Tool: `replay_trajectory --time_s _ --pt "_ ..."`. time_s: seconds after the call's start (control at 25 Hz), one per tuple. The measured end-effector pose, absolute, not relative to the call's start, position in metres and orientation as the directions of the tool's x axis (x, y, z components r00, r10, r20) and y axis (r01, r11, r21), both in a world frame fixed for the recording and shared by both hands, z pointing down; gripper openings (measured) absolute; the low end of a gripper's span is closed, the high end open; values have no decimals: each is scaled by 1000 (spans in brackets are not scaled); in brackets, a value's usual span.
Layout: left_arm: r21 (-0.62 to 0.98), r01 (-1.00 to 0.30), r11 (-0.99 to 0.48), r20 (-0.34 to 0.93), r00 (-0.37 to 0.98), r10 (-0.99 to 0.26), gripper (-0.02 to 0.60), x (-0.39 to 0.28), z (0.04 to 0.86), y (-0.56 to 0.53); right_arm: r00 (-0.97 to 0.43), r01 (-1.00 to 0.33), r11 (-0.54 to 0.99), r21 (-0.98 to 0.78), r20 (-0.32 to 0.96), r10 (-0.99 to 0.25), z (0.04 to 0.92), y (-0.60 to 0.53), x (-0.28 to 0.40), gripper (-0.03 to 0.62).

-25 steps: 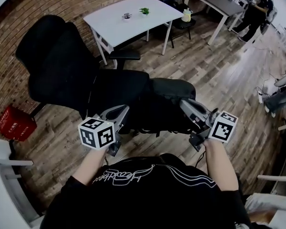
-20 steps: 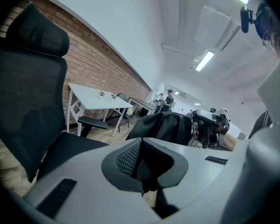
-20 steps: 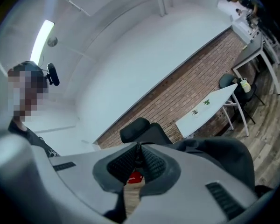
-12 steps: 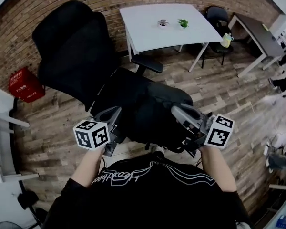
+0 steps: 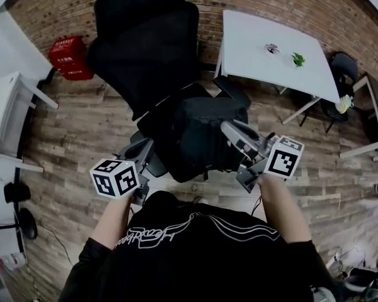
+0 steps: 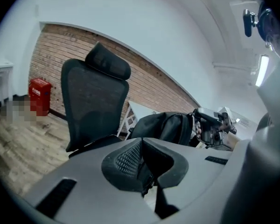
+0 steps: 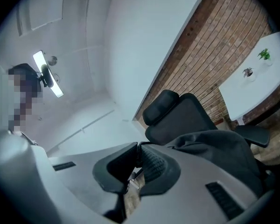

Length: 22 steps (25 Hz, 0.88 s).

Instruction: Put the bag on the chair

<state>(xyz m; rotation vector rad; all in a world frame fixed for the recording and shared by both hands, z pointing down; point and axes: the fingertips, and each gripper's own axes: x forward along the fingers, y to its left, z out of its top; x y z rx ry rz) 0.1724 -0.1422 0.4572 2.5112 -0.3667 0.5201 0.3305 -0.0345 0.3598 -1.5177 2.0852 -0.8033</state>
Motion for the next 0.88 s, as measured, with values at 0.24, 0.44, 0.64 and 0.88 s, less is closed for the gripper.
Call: replay_trajectory --time_s 0.24,0.44,0.64,0.88 --pt "474 -434 -766 423 875 -234 34 152 456 -168 -325 -676 253 -692 -27 -945 363 -94 352 9" --pt "462 -452 -763 427 867 -256 34 140 458 -199 -308 -674 256 -693 -52 -950 358 -141 363 9" --pt "491 -470 -733 435 862 -261 34 133 471 -228 -303 -659 246 -711 -49 -952 366 -185 364 8" --pt "493 -501 -711 446 847 -289 34 124 477 -257 -288 -649 196 -735 -2 -958 396 -238 378 9"
